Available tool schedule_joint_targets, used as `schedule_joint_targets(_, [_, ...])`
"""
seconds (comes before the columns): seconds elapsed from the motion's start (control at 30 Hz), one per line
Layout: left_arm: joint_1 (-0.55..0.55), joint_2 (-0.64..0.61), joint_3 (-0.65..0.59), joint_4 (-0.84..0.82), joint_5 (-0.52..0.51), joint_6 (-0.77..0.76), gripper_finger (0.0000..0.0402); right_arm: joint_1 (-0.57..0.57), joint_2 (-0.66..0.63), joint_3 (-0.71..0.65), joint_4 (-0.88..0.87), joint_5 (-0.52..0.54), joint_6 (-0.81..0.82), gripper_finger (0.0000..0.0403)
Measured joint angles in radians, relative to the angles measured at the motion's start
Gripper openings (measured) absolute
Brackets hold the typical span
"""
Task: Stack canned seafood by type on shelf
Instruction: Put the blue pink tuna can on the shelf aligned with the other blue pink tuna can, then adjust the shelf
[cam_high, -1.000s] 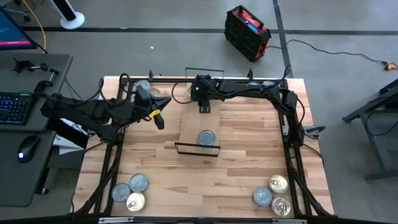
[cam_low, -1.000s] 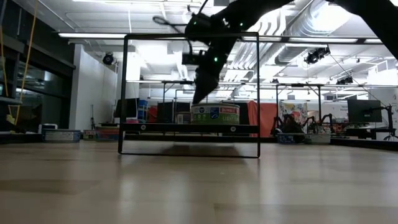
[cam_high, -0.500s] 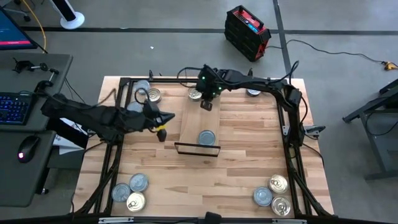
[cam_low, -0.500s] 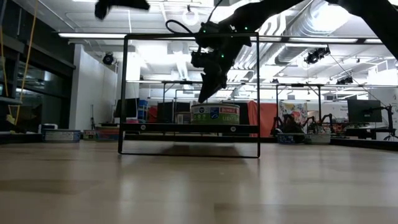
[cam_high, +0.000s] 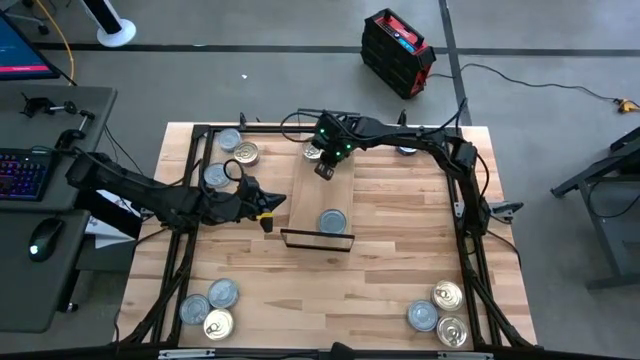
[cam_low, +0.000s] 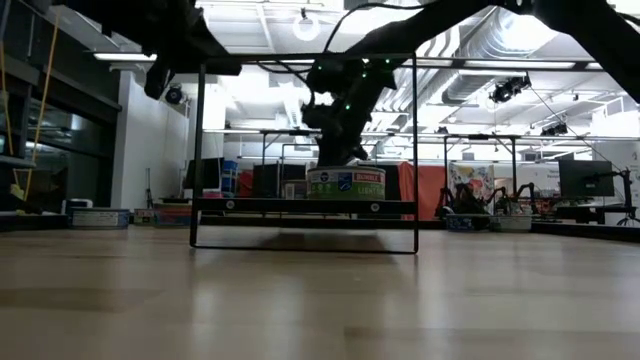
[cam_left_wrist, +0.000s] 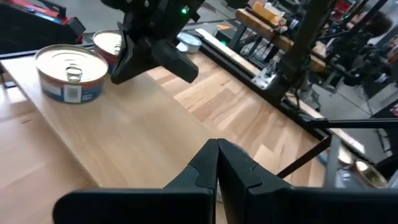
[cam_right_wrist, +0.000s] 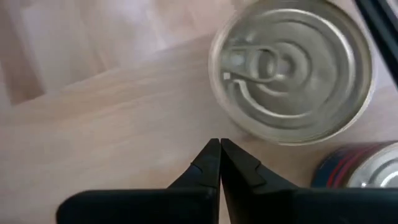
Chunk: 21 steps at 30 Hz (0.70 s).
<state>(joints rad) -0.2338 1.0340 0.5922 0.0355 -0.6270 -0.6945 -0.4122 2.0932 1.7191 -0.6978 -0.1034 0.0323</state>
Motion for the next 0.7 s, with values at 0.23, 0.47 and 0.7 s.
schedule_joint_targets(0.23, [0.018,0.0,0.0,-0.038,0.0,0.015,0.0,0.0,0.014,0.0,0.06,0.05,0.065,0.0])
schedule_joint_targets(0.47, [0.018,0.0,0.0,-0.198,0.001,-0.027,0.0,-0.007,0.014,0.0,0.064,0.078,0.083,0.0])
schedule_joint_targets(0.7, [-0.007,0.0,-0.007,-0.318,0.028,-0.073,0.0,-0.007,-0.019,0.0,-0.019,0.061,0.015,0.0])
